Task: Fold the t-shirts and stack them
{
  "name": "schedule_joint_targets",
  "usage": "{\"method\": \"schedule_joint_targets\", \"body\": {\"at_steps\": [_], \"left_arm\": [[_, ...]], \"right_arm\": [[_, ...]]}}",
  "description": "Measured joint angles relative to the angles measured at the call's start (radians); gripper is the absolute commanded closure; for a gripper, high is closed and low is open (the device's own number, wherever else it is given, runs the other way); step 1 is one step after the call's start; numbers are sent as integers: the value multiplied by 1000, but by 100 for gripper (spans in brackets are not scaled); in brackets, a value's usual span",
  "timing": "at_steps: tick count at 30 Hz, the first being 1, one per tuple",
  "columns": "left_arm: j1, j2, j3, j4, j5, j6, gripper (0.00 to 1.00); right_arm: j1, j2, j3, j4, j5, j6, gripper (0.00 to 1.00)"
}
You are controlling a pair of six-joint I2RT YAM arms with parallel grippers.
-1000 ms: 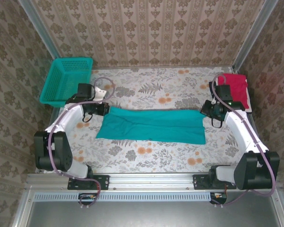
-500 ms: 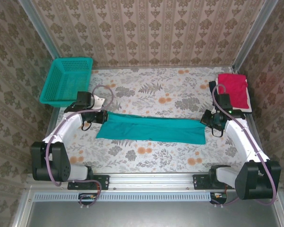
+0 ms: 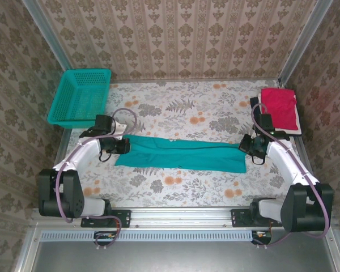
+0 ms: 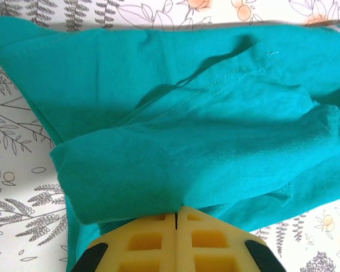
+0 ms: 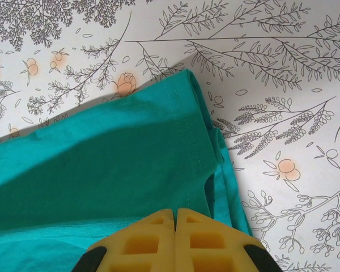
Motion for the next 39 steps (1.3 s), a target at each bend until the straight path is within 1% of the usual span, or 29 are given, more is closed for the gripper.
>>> {"method": "schedule_joint_targets", "body": {"at_steps": [1,2,3,4,5,6,7,8,10,11,12,15,18,20,24,27,30,34,36,39], "left_arm": [[-3,0,-1,-7,-6,-4,100],[-4,0,-2,-11,-9,-8,98],[-5,0,-4,-13,-10,-11,90],[-5,0,-6,-14,-12,-16,67],[-6,0,-8,-15,-14,-23,47],[-9,0,-9,-20,-18,-27,40],[-10,-1,-9,-25,-22,-33,34],[-10,-5,-10,-32,-26,-35,27],[-13,-23,-10,-41,-39,-48,12],[-18,-39,-9,-46,-52,-58,5],[-24,-54,-8,-50,-63,-61,1],[-67,-106,0,-38,-102,-98,0],[-118,-95,21,31,-112,-159,0],[-146,-36,53,78,-116,-207,0],[-204,152,137,162,-138,-293,0],[-241,242,146,201,-146,-347,0],[-258,270,108,240,-147,-394,0],[-249,295,69,291,-140,-433,0],[-245,325,97,298,-134,-438,0],[-244,420,211,293,-127,-432,0]], "right_arm": [[0,3,0,3,0,0,100],[0,5,0,4,0,0,97],[0,5,0,4,0,0,91],[0,5,-1,4,0,0,78],[0,5,-1,4,0,-1,64],[0,5,-1,4,0,1,51],[0,2,-2,4,0,1,41],[0,-3,-2,4,0,-1,33],[0,-20,-3,4,0,-14,24],[0,-30,-3,6,0,-20,21],[1,-37,-2,8,0,-25,20],[21,-31,6,24,1,-35,19],[90,14,20,62,1,-29,19],[161,66,29,99,1,-14,19],[309,200,43,177,2,37,23],[378,282,44,213,1,76,26],[402,320,27,253,1,113,29],[402,354,1,278,7,145,30],[402,351,0,286,8,159,30],[402,343,-15,299,8,163,30]]}}
